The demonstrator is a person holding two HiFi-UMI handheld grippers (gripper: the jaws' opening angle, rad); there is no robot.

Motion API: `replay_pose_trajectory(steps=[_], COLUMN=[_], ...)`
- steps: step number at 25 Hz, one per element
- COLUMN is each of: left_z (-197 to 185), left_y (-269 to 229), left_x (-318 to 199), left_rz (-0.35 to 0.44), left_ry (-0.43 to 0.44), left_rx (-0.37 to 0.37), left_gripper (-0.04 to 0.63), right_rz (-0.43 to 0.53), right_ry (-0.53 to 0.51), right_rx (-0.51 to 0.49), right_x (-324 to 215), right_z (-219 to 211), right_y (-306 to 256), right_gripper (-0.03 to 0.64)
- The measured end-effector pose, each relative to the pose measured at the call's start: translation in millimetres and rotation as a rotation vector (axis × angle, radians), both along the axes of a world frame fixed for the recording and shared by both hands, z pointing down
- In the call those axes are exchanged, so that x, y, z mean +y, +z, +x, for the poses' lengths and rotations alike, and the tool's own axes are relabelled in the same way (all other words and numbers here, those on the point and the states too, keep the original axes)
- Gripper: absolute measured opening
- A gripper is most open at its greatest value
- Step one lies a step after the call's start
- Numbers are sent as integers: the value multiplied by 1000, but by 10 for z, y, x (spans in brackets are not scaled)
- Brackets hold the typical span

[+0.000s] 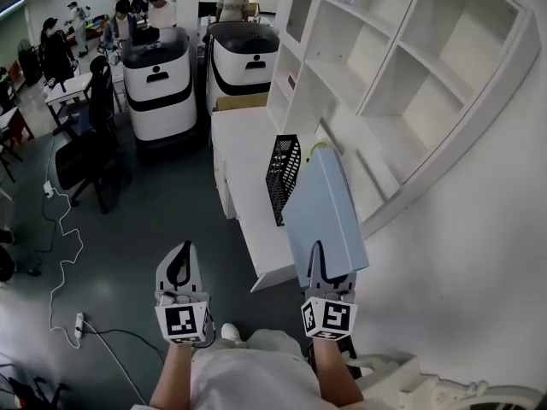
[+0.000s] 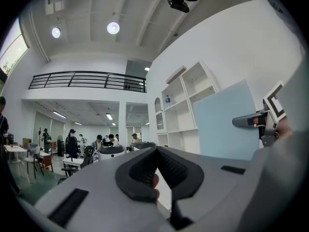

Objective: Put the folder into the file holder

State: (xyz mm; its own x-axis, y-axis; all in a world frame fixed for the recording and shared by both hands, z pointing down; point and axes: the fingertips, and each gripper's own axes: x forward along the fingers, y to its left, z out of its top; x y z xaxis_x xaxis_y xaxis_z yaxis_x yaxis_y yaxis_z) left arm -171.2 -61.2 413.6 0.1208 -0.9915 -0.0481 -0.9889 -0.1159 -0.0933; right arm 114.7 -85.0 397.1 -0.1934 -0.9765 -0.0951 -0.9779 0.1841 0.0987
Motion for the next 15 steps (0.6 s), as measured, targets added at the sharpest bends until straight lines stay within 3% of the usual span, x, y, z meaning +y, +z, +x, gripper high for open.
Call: replay_pose_trajectory(steps=[15], left_z=[-255], left_y=[-17], left_x=[-1396], left_rz=[-14], left_ry=[-55], left_rx=[6], left_gripper=[-9], right_rz=[12], right_ry=[34], right_rx=[-5], right_x=[-1892], right_z=[34], right_y=[236], right_gripper=[127])
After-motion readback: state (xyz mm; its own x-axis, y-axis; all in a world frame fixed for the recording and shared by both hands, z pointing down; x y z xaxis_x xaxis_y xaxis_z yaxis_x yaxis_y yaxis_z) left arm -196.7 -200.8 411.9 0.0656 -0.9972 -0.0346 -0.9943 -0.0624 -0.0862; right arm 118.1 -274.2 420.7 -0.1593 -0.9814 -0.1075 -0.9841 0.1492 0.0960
